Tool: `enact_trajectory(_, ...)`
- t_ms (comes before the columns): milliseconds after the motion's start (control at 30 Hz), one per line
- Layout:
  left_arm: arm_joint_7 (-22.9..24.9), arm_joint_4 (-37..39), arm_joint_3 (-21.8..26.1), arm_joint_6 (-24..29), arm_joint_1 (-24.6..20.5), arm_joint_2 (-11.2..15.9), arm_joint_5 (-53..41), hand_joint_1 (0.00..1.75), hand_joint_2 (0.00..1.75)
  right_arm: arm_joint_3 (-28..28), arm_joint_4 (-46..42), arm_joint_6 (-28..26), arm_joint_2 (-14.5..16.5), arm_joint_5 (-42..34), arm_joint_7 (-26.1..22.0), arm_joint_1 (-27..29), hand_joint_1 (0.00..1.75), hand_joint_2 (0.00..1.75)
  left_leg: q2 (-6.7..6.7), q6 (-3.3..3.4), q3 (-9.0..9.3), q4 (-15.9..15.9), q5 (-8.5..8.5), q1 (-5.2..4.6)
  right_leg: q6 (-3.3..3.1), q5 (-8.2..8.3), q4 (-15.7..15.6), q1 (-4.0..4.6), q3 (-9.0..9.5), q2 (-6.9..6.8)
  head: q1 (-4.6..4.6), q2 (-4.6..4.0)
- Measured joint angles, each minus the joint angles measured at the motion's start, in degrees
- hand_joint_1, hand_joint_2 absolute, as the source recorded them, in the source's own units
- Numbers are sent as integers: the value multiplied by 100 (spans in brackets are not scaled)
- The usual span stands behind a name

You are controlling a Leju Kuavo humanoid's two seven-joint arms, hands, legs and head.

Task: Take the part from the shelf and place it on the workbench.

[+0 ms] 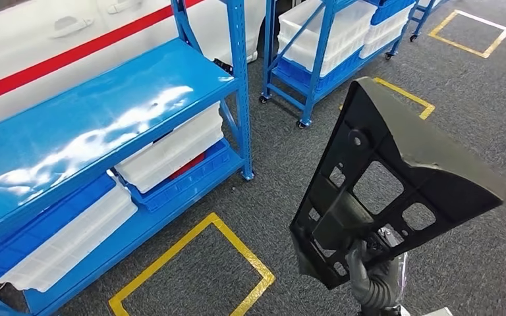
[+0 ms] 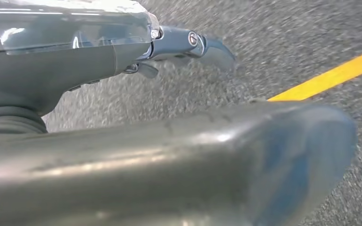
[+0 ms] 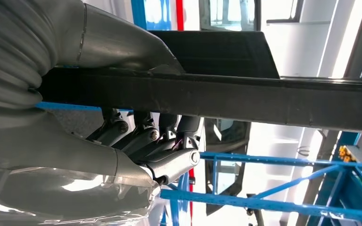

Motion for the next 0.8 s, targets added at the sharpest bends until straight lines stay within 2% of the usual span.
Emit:
enact_trajectory(33, 19, 0, 13, 6, -13, -11, 19, 0, 0, 24, 30, 9, 15, 4, 5, -35, 175, 175, 63, -10, 6, -79, 42, 2, 41, 30, -5, -11, -22, 73, 1, 1)
enact_trajectory(67, 43, 0, 28, 9, -27, -20, 39, 0, 0, 46, 67, 17, 27, 8, 9, -62, 175, 175, 142, -11, 29, -151, 80, 12, 68, 31, 9, -6, -49, 54, 1, 1)
enact_trajectory(100, 68, 0, 44, 14, -38, -28, 60, 0, 0, 65, 102, 26, 38, 10, 11, -97, 175, 175, 223, -5, 52, -233, 123, 26, 96, -25, 82, 10, -96, -45, 2, 1)
enact_trajectory(133, 94, 0, 61, 18, -40, -35, 77, 0, 0, 82, 140, 35, 45, 15, 14, -134, 175, 175, 309, -4, 67, -304, 169, 41, 123, -148, 259, 23, -185, -197, 2, 1)
enact_trajectory(167, 117, 0, 79, 24, -35, -37, 90, 0, 0, 99, 181, 44, 49, 20, 15, -167, 175, 175, 391, -2, 69, -326, 191, 42, 150, -327, 548, 14, -325, -385, 3, 0)
enact_trajectory(200, 137, 0, 100, 31, -27, -38, 99, 0, 0, 117, 220, 54, 53, 25, 17, -198, 175, 175, 470, 1, 50, -326, 199, 42, 185, -520, 912, -6, -496, -509, 3, 0)
enact_trajectory(233, 159, 0, 116, 39, -23, -39, 106, 0, 0, 133, 262, 62, 58, 33, 20, -216, 175, 175, 556, -7, 24, -304, 199, 44, 220, -656, 1248, -37, -652, -573, 3, 0)
enact_trajectory(267, 176, 0, 128, 52, -21, -42, 109, 0, 0, 150, 304, 68, 63, 42, 26, -224, 175, 175, 640, -17, -3, -275, 191, 49, 255, -698, 1443, -73, -734, -611, 3, 0)
enact_trajectory(300, 192, 0, 136, 69, -22, -47, 111, 0, 0, 162, 340, 72, 70, 54, 33, -229, 175, 175, 721, -33, -28, -244, 180, 59, 288, -634, 1427, -107, -708, -639, 3, 0)
enact_trajectory(333, 208, 0, 138, 86, -26, -54, 109, 0, 0, 172, 373, 74, 79, 67, 42, -236, 175, 175, 796, -57, -48, -206, 163, 72, 322, -483, 1181, -138, -560, -688, 3, 1)
enact_trajectory(367, 221, 0, 139, 101, -31, -61, 106, 0, 0, 180, 401, 74, 90, 81, 48, -248, 175, 175, 865, -92, -65, -158, 139, 85, 352, -330, 784, -159, -337, -793, 3, 1)
enact_trajectory(400, 232, 0, 139, 112, -37, -65, 97, 0, 0, 187, 425, 74, 103, 93, 54, -261, 175, 175, 923, -134, -82, -111, 109, 85, 350, -219, 434, -159, -139, -918, 3, 1)
enact_trajectory(433, 240, 0, 139, 120, -41, -67, 81, 0, 0, 195, 443, 73, 119, 102, 56, -273, 175, 175, 973, -178, -93, -69, 81, 81, 318, -158, 184, -148, -2, -1001, 2, 1)
enact_trajectory(467, 243, 0, 139, 125, -47, -68, 67, 0, 0, 202, 456, 72, 133, 107, 57, -280, 175, 175, 1019, -218, -95, -35, 57, 73, 273, -151, 69, -132, 51, -1047, 2, 1)
enact_trajectory(533, 242, 0, 138, 127, -58, -71, 33, 0, 0, 211, 473, 69, 152, 109, 52, -280, 175, 175, 1114, -286, -78, -14, 40, 78, 160, -137, 73, -101, 22, -943, 2, 1)
enact_trajectory(567, 237, 0, 138, 126, -63, -73, 20, 0, 0, 212, 476, 67, 156, 109, 39, -273, 175, 175, 1090, -321, -75, 12, 11, 97, 121, -119, 64, -102, 9, -886, 2, 1)
enact_trajectory(633, 208, 0, 137, 127, -59, -74, -5, 0, 0, 215, 481, 64, 164, 110, 3, -264, 175, 175, 840, -373, -179, 278, -217, 135, 43, -75, 48, -110, -23, -761, 2, 1)
enact_trajectory(667, 190, 0, 137, 132, -51, -75, -14, 0, 0, 221, 485, 64, 169, 111, -18, -260, 175, 175, 665, -388, -308, 582, -420, 148, 12, -55, 44, -111, -44, -701, 1, 1)
enact_trajectory(700, 167, 0, 137, 145, -41, -75, -18, 0, 0, 230, 491, 63, 172, 110, -33, -256, 175, 175, 552, -388, -478, 975, -638, 150, -14, -37, 45, -101, -70, -632, 1, 1)
enact_trajectory(733, 146, 0, 137, 170, -31, -75, -21, 0, 0, 242, 501, 56, 175, 109, -44, -248, 175, 175, 505, -384, -645, 1360, -802, 150, -32, -21, 47, -87, -92, -557, 1, 1)
enact_trajectory(767, 124, 0, 137, 203, -23, -75, -22, 0, 0, 256, 515, 41, 175, 104, -50, -236, 175, 175, 488, -373, -756, 1618, -869, 150, -41, -6, 50, -71, -109, -472, 1, 0)
enact_trajectory(800, 101, 0, 138, 243, -17, -76, -17, 0, 0, 275, 530, 21, 174, 94, -52, -224, 175, 175, 479, -353, -770, 1665, -816, 149, -42, 7, 52, -57, -119, -381, 1, 0)
